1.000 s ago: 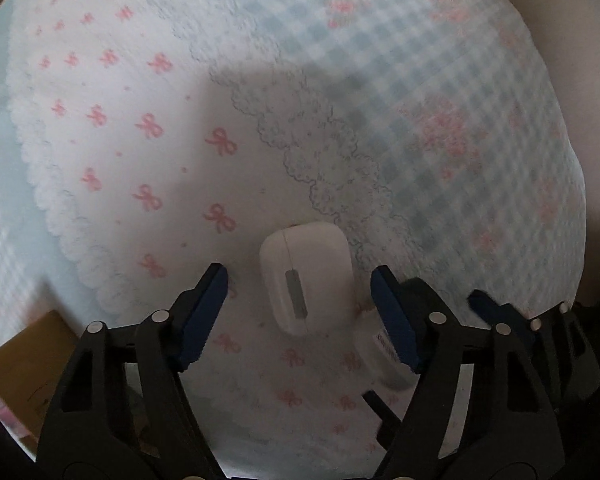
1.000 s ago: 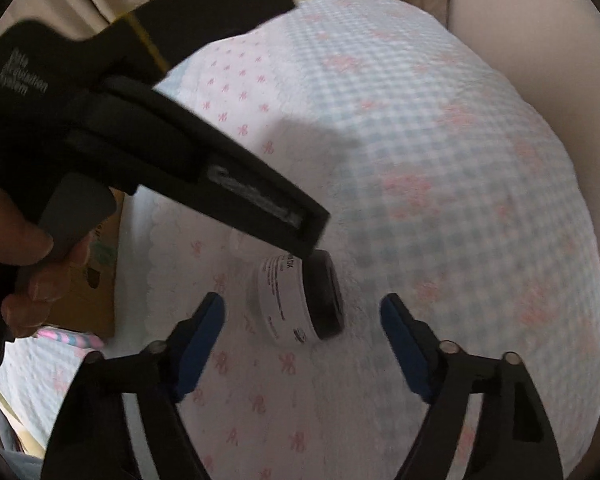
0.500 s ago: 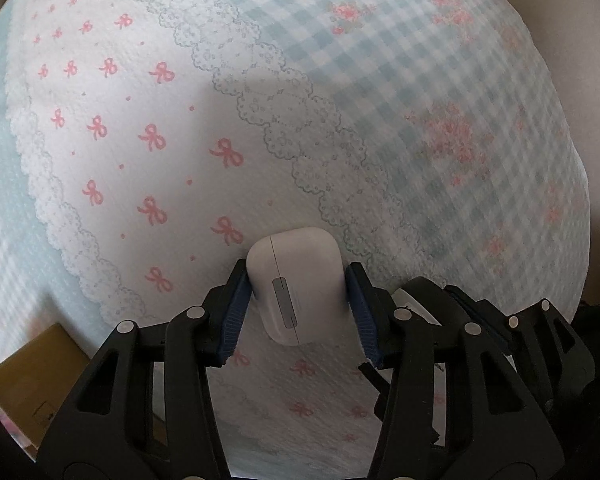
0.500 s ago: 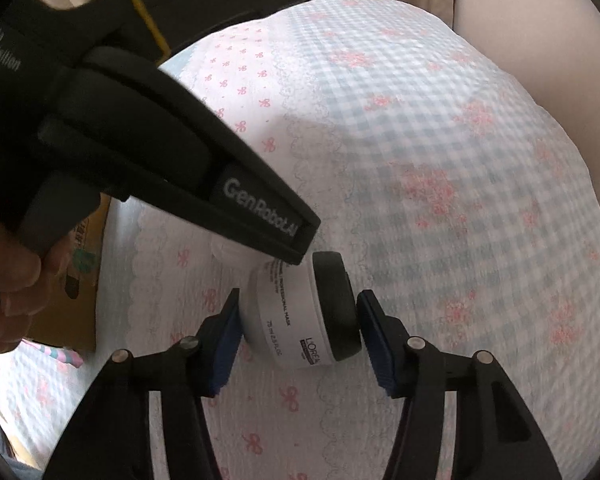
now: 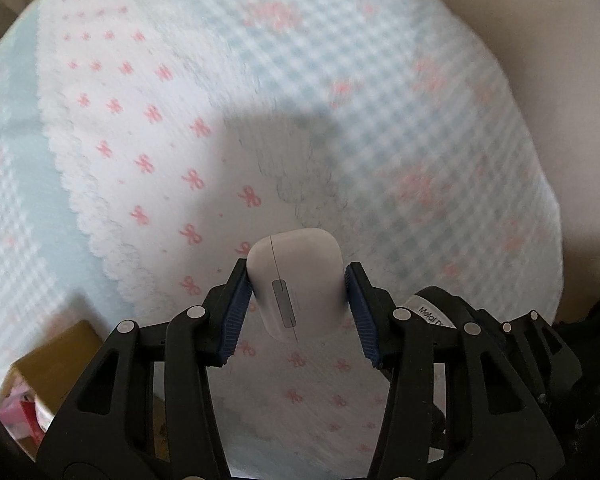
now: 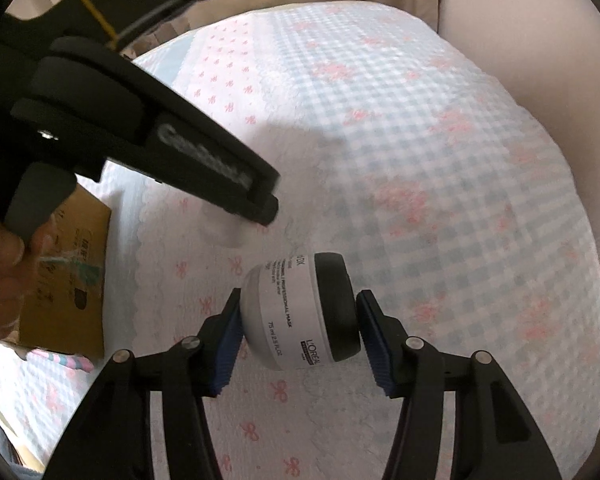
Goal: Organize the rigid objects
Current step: 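Carry the earbud case and black-lidded jar over the cardboard box with both tools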
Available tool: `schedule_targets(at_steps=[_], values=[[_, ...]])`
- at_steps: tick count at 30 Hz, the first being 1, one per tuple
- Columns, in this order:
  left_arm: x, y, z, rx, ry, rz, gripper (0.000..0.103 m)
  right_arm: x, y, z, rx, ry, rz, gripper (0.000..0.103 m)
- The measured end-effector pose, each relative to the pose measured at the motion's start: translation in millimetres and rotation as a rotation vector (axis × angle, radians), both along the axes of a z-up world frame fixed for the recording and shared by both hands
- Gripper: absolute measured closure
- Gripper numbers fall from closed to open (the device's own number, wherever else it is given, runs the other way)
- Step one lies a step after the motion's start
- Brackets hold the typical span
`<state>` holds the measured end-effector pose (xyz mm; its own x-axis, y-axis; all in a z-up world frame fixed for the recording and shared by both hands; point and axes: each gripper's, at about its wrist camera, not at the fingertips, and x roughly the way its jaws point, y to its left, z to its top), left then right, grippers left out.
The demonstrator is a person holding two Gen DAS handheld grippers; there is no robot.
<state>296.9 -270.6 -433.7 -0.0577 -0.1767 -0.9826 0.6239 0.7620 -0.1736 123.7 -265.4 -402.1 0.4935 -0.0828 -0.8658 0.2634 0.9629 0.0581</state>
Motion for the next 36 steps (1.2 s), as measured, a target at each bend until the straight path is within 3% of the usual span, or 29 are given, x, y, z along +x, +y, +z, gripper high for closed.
schedule_targets(at_steps=[5,11,16,21,29,36], values=[[1.2,15.2,53.8,-0.059,-0.041,0.024,0.059,-24.5,17.1,41.1,-0.036,-0.04,-0.008,0.052],[5.3,63.5,122.8,-0.151,-0.111,0.096,0.059,-34.5,28.4,107.2,-0.051,-0.091,-0.019,0.052],[4.4,128.5,178.9,-0.201,-0.18,0.156,0.059,-33.2,53.8,160.7,-0.047,-0.133,-0.011,0.052],[-0.3,203.4,212.6,-0.217,-0.234,0.221,0.059,-13.2,85.1,199.3,-0.008,-0.167,0.043,0.052],[-9.3,311.2,219.4,-0.189,-0.255,0.315,0.059,9.6,157.5,208.0,0.075,-0.163,0.122,0.052],[-25.8,381.6,178.2,-0.183,-0.192,0.36,0.059,22.4,214.1,179.8,0.109,-0.107,0.145,0.052]])
